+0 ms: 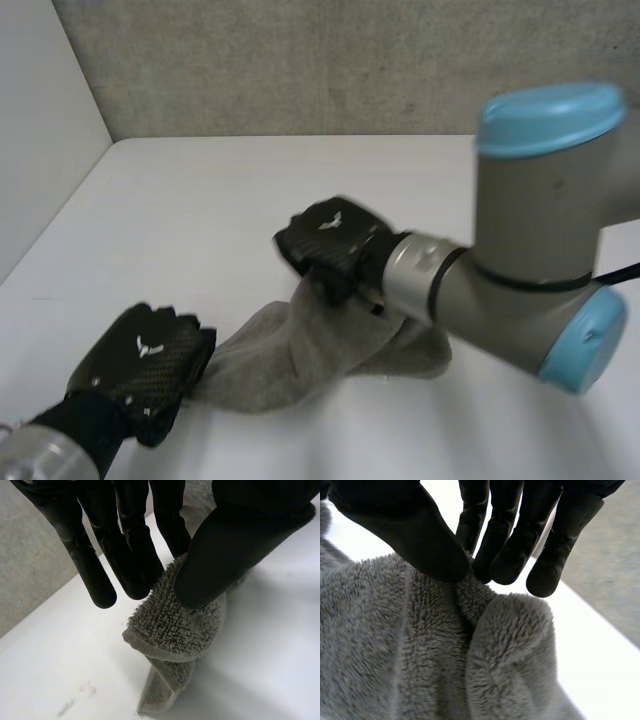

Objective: Fold the towel.

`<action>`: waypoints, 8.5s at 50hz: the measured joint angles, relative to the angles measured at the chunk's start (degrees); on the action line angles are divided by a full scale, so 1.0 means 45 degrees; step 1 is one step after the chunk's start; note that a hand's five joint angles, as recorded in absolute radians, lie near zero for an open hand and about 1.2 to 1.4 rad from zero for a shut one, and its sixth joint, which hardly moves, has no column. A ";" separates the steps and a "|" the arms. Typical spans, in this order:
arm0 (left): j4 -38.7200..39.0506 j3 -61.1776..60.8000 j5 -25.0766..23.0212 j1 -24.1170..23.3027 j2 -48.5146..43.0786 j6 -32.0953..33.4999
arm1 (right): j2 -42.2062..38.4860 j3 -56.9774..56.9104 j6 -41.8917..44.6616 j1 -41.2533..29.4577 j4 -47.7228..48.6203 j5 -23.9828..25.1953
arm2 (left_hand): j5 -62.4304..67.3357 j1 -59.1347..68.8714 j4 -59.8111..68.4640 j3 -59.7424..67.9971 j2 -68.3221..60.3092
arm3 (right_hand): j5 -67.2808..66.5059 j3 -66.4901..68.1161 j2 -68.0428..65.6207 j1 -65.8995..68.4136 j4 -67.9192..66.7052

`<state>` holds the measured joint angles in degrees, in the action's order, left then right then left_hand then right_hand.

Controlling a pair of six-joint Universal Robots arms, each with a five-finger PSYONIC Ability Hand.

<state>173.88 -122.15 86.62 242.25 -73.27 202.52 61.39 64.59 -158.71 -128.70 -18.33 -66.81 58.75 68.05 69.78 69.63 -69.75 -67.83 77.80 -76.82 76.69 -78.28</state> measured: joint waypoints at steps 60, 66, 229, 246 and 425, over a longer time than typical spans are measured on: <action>0.1428 0.1085 0.2153 0.0536 -0.1634 -0.3378 | -0.3150 -0.6572 -0.0720 -0.0397 -0.0967 0.1091 | 0.0051 0.0062 0.0004 -0.0001 -0.0008 | 0.0000 -0.0002 -0.0005 0.0030 -0.0001; 0.1421 -0.0386 0.2154 0.0594 -0.1196 -0.2973 | -0.3378 -0.5059 -0.0428 -0.1025 -0.1162 0.1627 | 0.0052 0.0063 0.0004 -0.0001 -0.0008 | 0.0000 0.0000 -0.0006 0.0030 -0.0001; 0.0914 0.5499 -0.2553 0.1084 -0.5451 0.2359 | -0.4762 -0.3821 -0.1569 0.1699 -0.2037 0.2293 | -0.0053 -0.0013 0.0000 -0.0015 0.0003 | 0.0541 -0.0824 0.0251 -0.0421 0.0700; 0.1853 0.5212 -0.2480 0.1065 -0.5320 0.2264 | -0.3522 -0.4112 -0.2338 0.2986 -0.0886 -0.0233 | 0.0006 -0.0013 0.0000 -0.0014 -0.0002 | 0.0234 -0.0290 0.0194 -0.0153 0.0302; 0.3426 0.3809 -0.2097 0.3315 -0.5579 -0.1684 | -0.5105 -0.4824 -0.0562 0.5238 -0.2986 -0.0962 | -0.0003 -0.0013 0.0006 0.0023 -0.0017 | 1.2579 -1.2899 1.2917 -1.2489 1.2985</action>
<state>189.30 -105.01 77.19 257.16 -98.38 194.94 38.42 42.88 -161.24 -105.13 -31.77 -71.14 58.74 67.99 69.81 69.73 -69.83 -11.23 19.75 -18.69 20.49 -19.85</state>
